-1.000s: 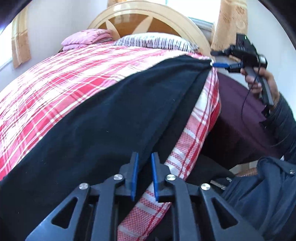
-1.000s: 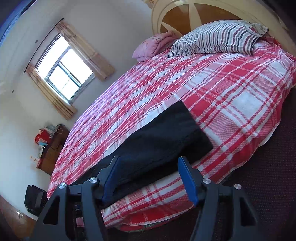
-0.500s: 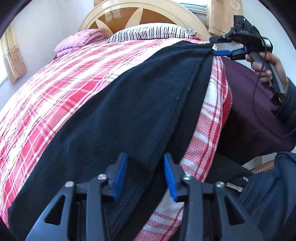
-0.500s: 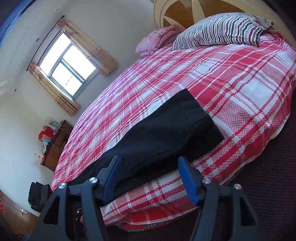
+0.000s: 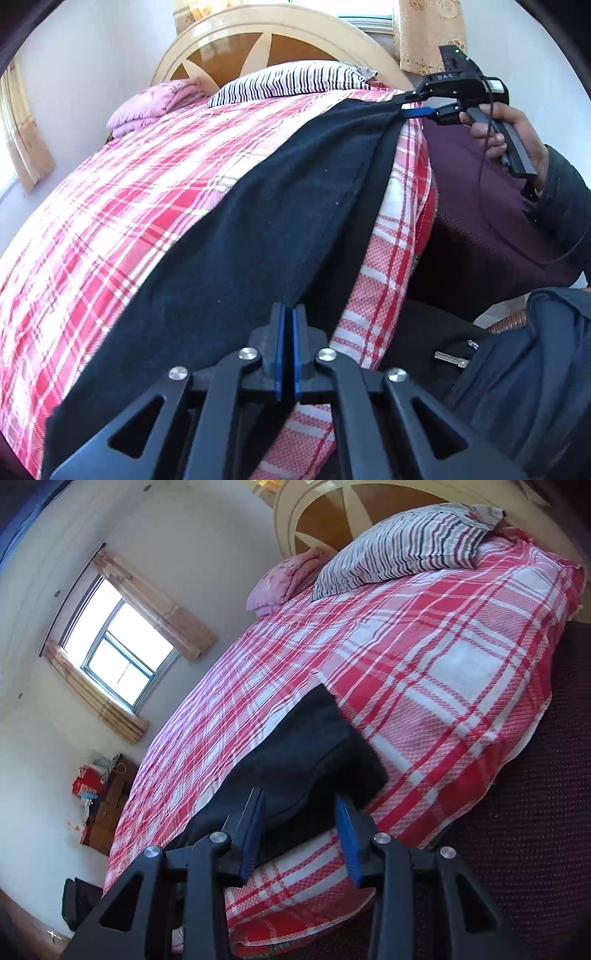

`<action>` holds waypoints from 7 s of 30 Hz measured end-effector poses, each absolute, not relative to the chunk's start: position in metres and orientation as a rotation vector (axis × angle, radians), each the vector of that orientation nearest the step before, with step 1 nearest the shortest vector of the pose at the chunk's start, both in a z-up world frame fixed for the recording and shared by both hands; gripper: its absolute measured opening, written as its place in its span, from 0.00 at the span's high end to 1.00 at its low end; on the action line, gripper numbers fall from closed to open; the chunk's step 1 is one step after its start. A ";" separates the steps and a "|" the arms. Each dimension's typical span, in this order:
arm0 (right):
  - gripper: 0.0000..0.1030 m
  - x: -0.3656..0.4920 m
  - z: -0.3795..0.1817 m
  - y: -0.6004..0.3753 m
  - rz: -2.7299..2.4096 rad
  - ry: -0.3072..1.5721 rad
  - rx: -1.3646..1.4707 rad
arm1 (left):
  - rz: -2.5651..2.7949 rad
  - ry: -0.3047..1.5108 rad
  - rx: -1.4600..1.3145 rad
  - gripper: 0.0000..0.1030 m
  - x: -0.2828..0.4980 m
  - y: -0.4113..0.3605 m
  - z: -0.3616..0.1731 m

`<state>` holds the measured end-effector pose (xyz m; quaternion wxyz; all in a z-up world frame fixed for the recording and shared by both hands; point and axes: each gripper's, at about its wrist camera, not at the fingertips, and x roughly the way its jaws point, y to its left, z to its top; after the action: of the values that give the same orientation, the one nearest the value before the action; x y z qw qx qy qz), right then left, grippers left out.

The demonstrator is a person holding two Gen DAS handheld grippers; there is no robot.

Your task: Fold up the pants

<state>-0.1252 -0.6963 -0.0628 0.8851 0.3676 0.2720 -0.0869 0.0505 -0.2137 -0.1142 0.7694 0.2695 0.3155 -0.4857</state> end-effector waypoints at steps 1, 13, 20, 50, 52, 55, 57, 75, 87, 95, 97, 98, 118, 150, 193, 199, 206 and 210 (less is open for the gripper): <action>0.61 -0.124 -0.065 -0.698 -0.179 0.572 0.773 | -1.053 0.687 0.586 0.97 0.051 -0.214 -0.115; 0.97 -0.125 -0.061 -0.702 -0.172 0.525 0.786 | -1.078 0.689 0.521 0.97 0.056 -0.205 -0.105; 0.98 -0.140 -0.037 -0.684 -0.167 0.474 0.716 | -1.102 0.686 0.502 0.97 0.048 -0.198 -0.105; 0.97 -0.136 -0.053 -0.690 -0.187 0.525 0.743 | -1.094 0.719 0.584 0.60 0.081 -0.229 -0.145; 0.97 -0.136 -0.053 -0.690 -0.189 0.527 0.744 | -1.091 0.732 0.564 0.60 0.079 -0.220 -0.147; 0.97 -0.135 -0.054 -0.690 -0.192 0.531 0.741 | -1.077 0.744 0.551 0.65 0.084 -0.216 -0.149; 0.97 -0.135 -0.054 -0.689 -0.194 0.532 0.740 | -1.084 0.760 0.537 0.86 0.085 -0.217 -0.148; 0.97 -0.140 -0.062 -0.700 -0.228 0.582 0.755 | -1.077 0.728 0.555 0.95 0.067 -0.207 -0.143; 0.67 -0.156 -0.008 -0.672 -0.393 0.466 0.576 | -0.949 0.600 0.506 0.44 0.060 -0.145 -0.113; 0.67 -0.056 -0.023 -0.515 0.141 0.716 0.318 | -0.737 0.715 0.294 0.34 0.096 -0.046 -0.124; 0.67 -0.033 -0.037 -0.471 0.245 0.782 0.241 | -0.726 0.749 0.289 0.34 0.094 -0.038 -0.136; 0.67 -0.026 -0.043 -0.455 0.277 0.806 0.209 | -0.721 0.758 0.299 0.34 0.093 -0.037 -0.142; 0.67 0.006 -0.111 -0.254 0.692 1.023 -0.188 | -0.757 0.776 0.182 0.24 0.080 -0.014 -0.148; 0.74 0.104 -0.062 -0.258 0.757 1.093 0.083 | -0.803 0.805 0.086 0.16 0.095 -0.024 -0.161; 0.50 0.198 -0.095 -0.251 0.628 1.117 0.324 | -0.813 0.830 0.137 0.06 0.083 -0.035 -0.158; 0.50 0.149 -0.056 -0.331 0.514 0.981 0.353 | -0.764 0.771 0.094 0.06 0.088 -0.027 -0.141; 0.50 0.066 -0.022 -0.462 0.232 0.844 0.411 | -0.739 0.823 0.063 0.06 0.102 -0.035 -0.147; 0.50 0.003 -0.004 -0.549 0.033 0.724 0.480 | -0.742 0.830 0.086 0.06 0.101 -0.050 -0.148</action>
<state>0.0032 -0.5493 -0.0037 0.9071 0.2326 0.3506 0.0158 0.1012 -0.0497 -0.1481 0.8481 0.0407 0.3939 -0.3521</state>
